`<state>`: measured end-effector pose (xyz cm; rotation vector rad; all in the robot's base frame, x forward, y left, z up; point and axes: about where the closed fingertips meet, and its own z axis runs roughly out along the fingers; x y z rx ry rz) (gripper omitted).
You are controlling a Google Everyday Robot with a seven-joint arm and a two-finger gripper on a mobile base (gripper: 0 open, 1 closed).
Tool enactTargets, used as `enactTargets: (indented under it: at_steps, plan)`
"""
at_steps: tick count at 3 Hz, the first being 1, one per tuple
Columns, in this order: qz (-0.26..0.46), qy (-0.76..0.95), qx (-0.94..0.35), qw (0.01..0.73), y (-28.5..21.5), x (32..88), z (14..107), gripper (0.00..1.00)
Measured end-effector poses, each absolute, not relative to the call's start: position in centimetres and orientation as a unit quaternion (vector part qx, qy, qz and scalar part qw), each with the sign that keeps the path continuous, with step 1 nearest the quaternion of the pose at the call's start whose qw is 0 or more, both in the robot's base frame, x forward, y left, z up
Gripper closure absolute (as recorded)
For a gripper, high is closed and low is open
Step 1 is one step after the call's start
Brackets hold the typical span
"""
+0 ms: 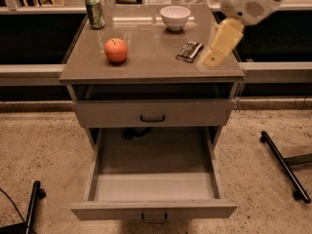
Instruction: Place apple into middle drawer
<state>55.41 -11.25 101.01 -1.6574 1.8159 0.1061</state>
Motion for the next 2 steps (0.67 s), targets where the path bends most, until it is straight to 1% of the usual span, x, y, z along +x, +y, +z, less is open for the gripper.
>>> enactTargets:
  at_steps: [1,2]
  plan:
    - [0.107,0.666,-0.605,0.423,-5.7,65.1,100.2,0.0]
    - [0.138,0.679,-0.551,0.465,-3.0,70.5,96.9,0.0]
